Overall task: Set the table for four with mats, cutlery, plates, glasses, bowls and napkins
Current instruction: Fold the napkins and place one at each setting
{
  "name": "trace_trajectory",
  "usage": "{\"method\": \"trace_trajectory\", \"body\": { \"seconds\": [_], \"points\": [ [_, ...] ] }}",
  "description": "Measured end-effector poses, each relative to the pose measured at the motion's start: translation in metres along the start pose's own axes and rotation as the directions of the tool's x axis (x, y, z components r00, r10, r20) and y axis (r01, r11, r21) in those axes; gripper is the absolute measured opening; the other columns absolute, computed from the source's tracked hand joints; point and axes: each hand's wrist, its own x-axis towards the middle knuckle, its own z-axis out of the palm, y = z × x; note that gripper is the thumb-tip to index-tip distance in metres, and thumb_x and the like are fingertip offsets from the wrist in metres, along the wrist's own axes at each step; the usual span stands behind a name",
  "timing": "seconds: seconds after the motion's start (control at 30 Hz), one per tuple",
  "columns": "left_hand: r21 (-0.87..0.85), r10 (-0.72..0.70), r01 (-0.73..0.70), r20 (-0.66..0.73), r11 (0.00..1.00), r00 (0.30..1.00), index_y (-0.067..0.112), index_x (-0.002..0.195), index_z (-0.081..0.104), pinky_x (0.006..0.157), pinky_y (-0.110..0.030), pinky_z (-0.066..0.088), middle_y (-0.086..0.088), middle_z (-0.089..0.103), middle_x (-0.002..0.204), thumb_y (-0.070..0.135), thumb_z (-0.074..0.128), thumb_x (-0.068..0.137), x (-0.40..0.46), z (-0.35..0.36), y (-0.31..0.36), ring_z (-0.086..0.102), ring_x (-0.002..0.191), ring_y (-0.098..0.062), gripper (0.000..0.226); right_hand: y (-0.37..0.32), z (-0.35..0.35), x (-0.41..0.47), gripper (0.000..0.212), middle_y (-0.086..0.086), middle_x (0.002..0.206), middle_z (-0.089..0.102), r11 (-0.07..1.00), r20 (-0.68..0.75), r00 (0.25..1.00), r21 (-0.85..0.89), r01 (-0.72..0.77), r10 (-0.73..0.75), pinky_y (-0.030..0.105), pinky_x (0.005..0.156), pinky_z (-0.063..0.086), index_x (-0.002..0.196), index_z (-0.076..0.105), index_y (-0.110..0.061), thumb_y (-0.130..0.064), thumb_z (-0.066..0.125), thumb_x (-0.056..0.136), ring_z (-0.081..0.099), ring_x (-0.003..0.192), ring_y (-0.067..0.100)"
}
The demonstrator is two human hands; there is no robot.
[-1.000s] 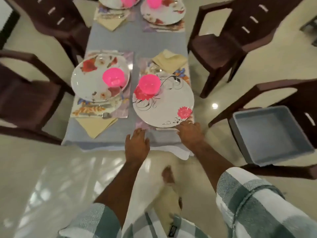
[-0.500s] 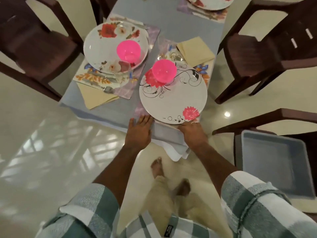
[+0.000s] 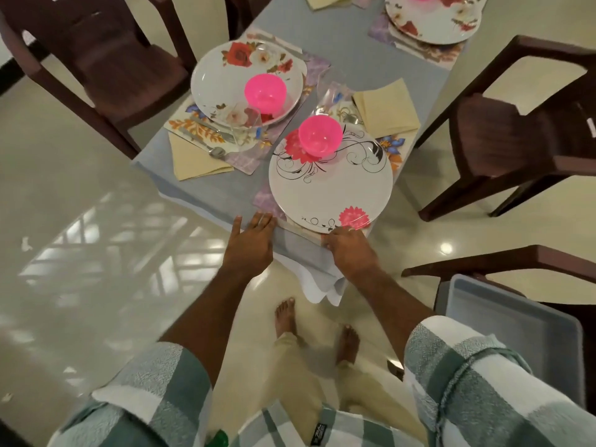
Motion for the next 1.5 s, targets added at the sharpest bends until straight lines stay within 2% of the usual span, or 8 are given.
{"method": "trace_trajectory", "body": {
  "seconds": [0.1, 0.23, 0.43, 0.9, 1.03, 1.13, 1.27, 1.5],
  "points": [
    [-0.097, -0.025, 0.018, -0.074, 0.995, 0.997, 0.015, 0.157, 0.029, 0.123, -0.051, 0.010, -0.002, 0.028, 0.165, 0.031, 0.031, 0.105, 0.004, -0.010, 0.010, 0.018, 0.154, -0.018, 0.055, 0.003, -0.020, 0.011, 0.016, 0.006, 0.090, 0.067, 0.995, -0.143, 0.987, -0.070, 0.069, -0.078, 0.040, 0.072, 0.048, 0.092, 0.074, -0.015, -0.014, 0.077, 0.076, 0.064, 0.084, 0.033],
    [-0.189, -0.057, 0.031, -0.136, 0.982, 0.989, 0.014, 0.159, 0.022, 0.122, -0.049, 0.011, -0.004, 0.021, 0.166, 0.036, 0.027, 0.106, 0.031, -0.040, 0.030, 0.014, 0.155, -0.020, 0.058, 0.011, -0.056, 0.035, 0.029, 0.007, 0.121, 0.067, 0.989, -0.300, 0.946, -0.116, 0.087, -0.118, 0.042, 0.081, 0.049, 0.112, 0.069, -0.016, -0.023, 0.072, 0.084, 0.064, 0.105, 0.032],
    [-0.161, 0.017, -0.032, -0.094, 0.986, 0.995, 0.014, 0.161, 0.013, 0.124, -0.047, 0.007, -0.004, 0.014, 0.168, 0.036, 0.034, 0.107, 0.076, -0.064, 0.062, 0.007, 0.155, -0.017, 0.062, 0.043, -0.096, 0.063, 0.046, 0.008, 0.147, 0.052, 0.995, -0.243, 0.969, -0.097, 0.010, -0.033, 0.049, 0.104, 0.039, 0.137, 0.056, -0.015, -0.029, 0.061, 0.093, 0.050, 0.133, 0.029],
    [-0.192, -0.137, 0.113, -0.115, 0.975, 0.984, 0.014, 0.158, 0.026, 0.124, -0.046, 0.017, -0.004, 0.027, 0.165, 0.034, 0.041, 0.106, 0.155, -0.065, 0.136, 0.020, 0.153, -0.018, 0.058, 0.198, -0.135, 0.159, 0.034, 0.002, 0.131, 0.060, 0.996, -0.153, 0.987, -0.061, -0.066, 0.056, 0.046, 0.090, 0.046, 0.123, 0.064, -0.024, -0.023, 0.063, 0.089, 0.058, 0.115, 0.030],
    [-0.159, -0.144, 0.098, -0.309, 0.982, 0.940, 0.008, 0.134, 0.061, 0.095, -0.048, 0.050, -0.011, 0.064, 0.135, 0.021, 0.062, 0.093, 0.193, -0.071, 0.164, 0.063, 0.122, -0.028, 0.043, 0.234, -0.150, 0.198, 0.052, 0.007, 0.135, 0.052, 0.982, -0.096, 0.981, 0.102, -0.158, 0.168, 0.048, 0.097, 0.042, 0.134, 0.049, -0.021, -0.030, 0.070, 0.088, 0.050, 0.122, 0.032],
    [-0.226, -0.248, 0.194, -0.246, 0.955, 0.937, 0.017, 0.109, 0.068, 0.073, -0.040, 0.053, -0.003, 0.073, 0.103, 0.025, 0.055, 0.097, 0.224, -0.086, 0.190, 0.070, 0.091, -0.031, 0.020, 0.247, -0.159, 0.219, 0.065, 0.007, 0.138, 0.047, 0.992, -0.021, 0.992, 0.035, -0.124, 0.125, 0.049, 0.096, 0.041, 0.138, 0.041, -0.023, -0.041, 0.074, 0.085, 0.048, 0.124, 0.031],
    [-0.491, -0.445, 0.320, -0.159, 0.810, 0.881, 0.020, 0.117, 0.069, 0.084, -0.042, 0.054, -0.002, 0.074, 0.106, 0.028, 0.055, 0.096, 0.264, -0.092, 0.213, 0.066, 0.100, -0.028, 0.026, 0.259, -0.155, 0.234, 0.071, 0.006, 0.141, 0.045, 0.996, 0.010, 0.997, 0.029, -0.081, 0.081, 0.048, 0.097, 0.038, 0.141, 0.036, -0.025, -0.043, 0.075, 0.085, 0.046, 0.126, 0.030],
    [-0.582, -0.533, 0.430, -0.007, 0.690, 0.846, 0.016, 0.135, 0.057, 0.102, -0.040, 0.045, -0.007, 0.059, 0.135, 0.031, 0.061, 0.096, 0.325, -0.084, 0.226, 0.053, 0.126, -0.027, 0.042, 0.278, -0.145, 0.262, 0.056, 0.007, 0.132, 0.055, 0.901, -0.064, 0.951, 0.346, -0.263, 0.303, 0.053, 0.099, 0.041, 0.134, 0.041, -0.022, -0.033, 0.070, 0.088, 0.050, 0.124, 0.032]
  ]
}}
